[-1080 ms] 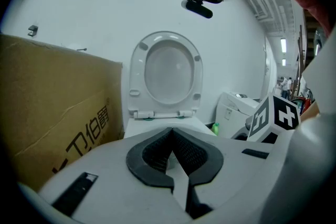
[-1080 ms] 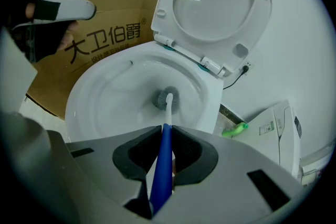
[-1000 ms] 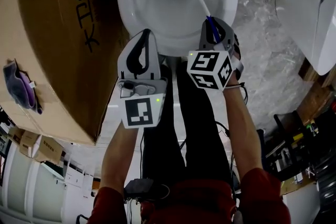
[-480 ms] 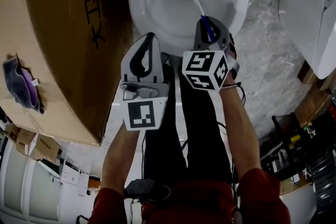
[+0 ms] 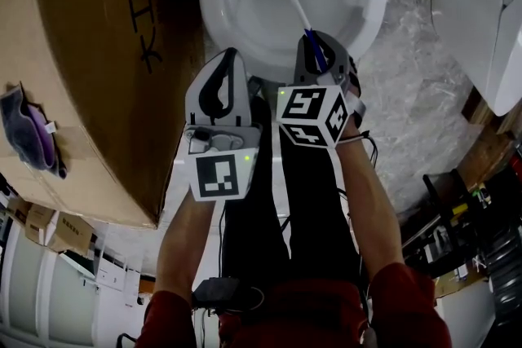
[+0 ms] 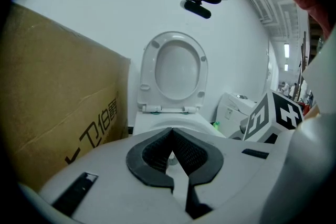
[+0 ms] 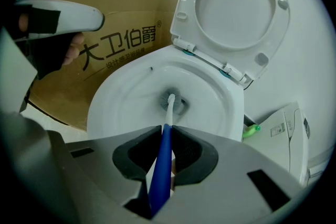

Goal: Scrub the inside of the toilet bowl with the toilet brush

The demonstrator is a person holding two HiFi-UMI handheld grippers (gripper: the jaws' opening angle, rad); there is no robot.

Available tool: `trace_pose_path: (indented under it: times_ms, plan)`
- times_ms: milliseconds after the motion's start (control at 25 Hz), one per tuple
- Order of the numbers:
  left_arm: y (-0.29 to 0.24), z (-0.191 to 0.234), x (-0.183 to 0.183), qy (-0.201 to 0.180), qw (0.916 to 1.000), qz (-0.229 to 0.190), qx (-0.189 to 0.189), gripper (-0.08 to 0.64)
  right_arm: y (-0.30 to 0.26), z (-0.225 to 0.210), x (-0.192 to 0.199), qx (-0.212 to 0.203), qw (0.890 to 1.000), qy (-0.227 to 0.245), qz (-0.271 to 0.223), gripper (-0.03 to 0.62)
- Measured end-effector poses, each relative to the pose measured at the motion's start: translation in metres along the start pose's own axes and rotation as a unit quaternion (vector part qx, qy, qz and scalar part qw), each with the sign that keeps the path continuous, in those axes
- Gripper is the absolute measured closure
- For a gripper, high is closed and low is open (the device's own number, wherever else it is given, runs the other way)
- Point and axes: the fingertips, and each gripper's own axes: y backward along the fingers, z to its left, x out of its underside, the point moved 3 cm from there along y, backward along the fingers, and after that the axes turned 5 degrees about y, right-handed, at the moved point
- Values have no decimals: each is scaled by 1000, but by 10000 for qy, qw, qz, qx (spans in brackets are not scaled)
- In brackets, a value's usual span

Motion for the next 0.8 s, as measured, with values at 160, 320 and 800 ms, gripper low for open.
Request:
trace_pose_path:
  times_ms: [160,320,800]
  plan:
    - [3,-2,0,-60,10000,-3,46,548,7,6,11,-96,9999,-41,77,531]
    - [4,-3,1,-42,10000,-12,49,548,13,13,21,-133,9997,91,159,531]
    - [0,-13,8,-51,9998,88,190,548,18,2,61,-184,9980,148,590,531]
